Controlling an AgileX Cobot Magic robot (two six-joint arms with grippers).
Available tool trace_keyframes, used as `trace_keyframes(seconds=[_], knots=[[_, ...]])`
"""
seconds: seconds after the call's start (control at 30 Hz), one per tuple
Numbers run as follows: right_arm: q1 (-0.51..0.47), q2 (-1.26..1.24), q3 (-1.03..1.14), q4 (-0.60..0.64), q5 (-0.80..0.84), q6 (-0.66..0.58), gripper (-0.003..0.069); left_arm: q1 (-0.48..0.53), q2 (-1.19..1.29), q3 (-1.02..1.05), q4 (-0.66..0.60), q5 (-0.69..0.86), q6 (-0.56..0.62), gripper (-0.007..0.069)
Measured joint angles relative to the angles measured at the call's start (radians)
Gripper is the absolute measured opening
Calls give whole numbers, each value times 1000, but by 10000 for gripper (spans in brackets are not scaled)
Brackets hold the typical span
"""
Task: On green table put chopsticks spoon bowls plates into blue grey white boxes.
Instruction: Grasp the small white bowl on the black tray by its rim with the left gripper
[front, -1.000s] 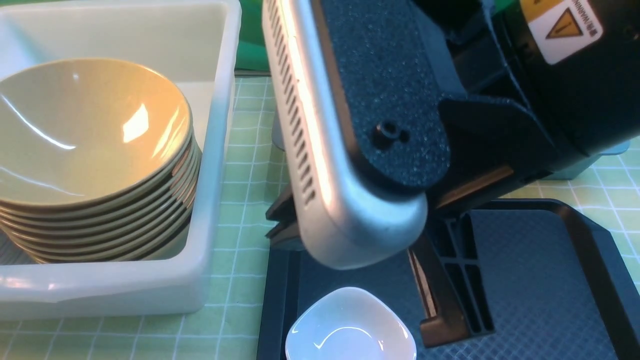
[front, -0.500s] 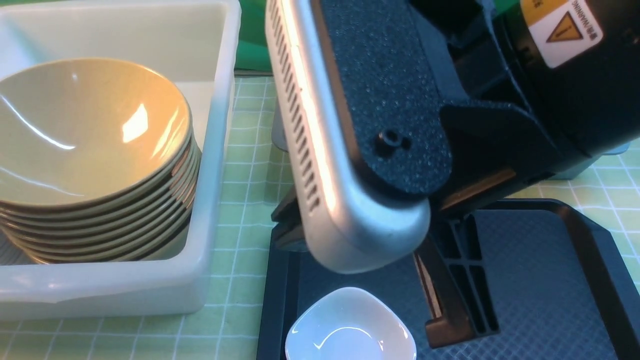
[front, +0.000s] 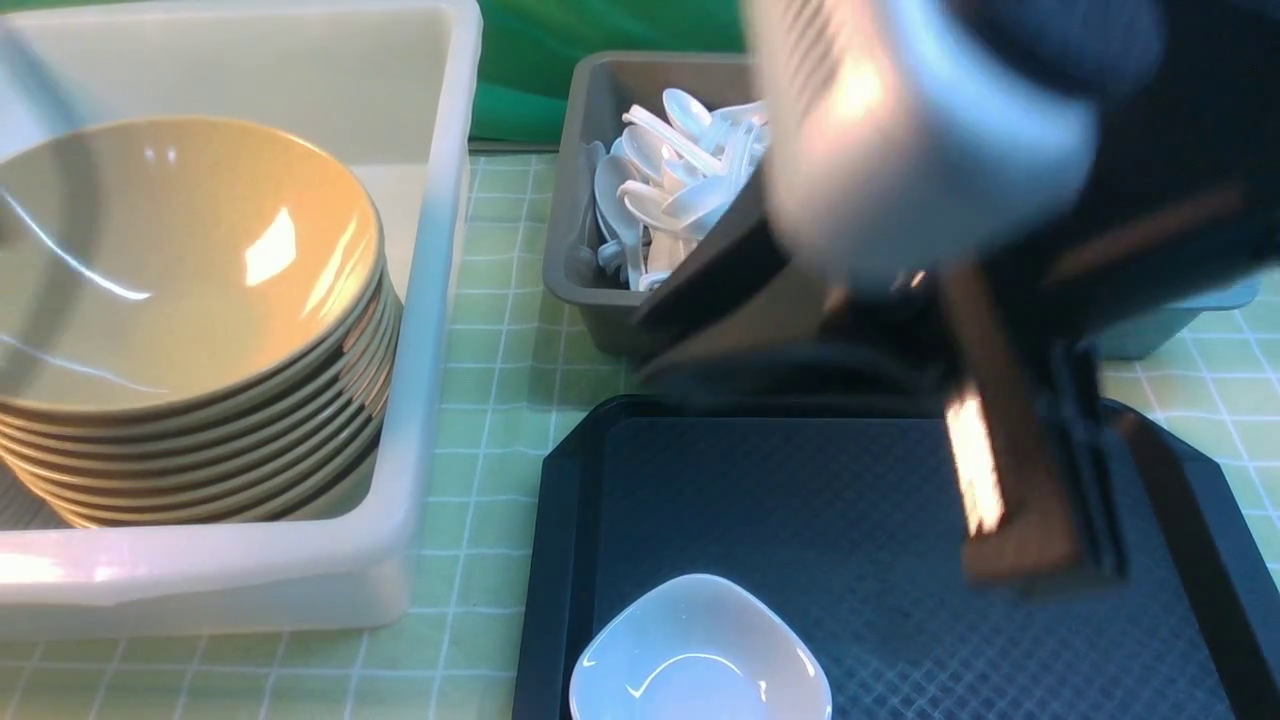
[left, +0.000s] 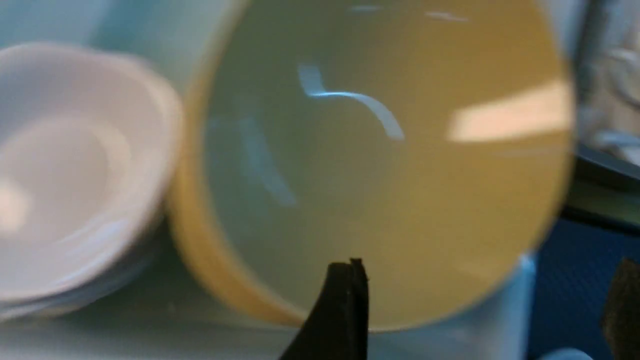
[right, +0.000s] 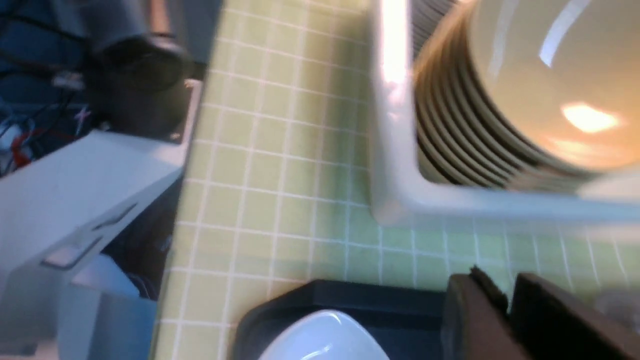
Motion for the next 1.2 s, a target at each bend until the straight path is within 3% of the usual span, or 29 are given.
trace_keyframes(seconds=[0.07,0.2,0.3,0.43,0.63,0.77,1.0,1.13,1.2], knots=[[-41,-35,33,-4,-11,24,140,-139,-19,67,-137,-50,108,574],[-103,-119,131,-7,-47,38,155,-338,41,157,-281,-103,194,533],[-134,-192,220,-9,-79,47,163,-505,209,160,-311,-127,248,501],[-140,-263,264,-10,-80,63,169,-636,450,58,-272,-98,296,498],[-140,-324,265,-10,-64,86,181,-732,783,-157,-149,24,317,498],[-140,-362,265,-10,-28,106,185,-778,1008,-280,-55,29,264,498],[-140,-384,265,-10,12,107,194,-816,1060,-288,-22,38,243,479],[-140,-384,265,-10,16,107,197,-817,1060,-289,-19,41,238,318],[-140,-384,265,-10,16,105,201,-817,1060,-289,-10,44,238,149]])
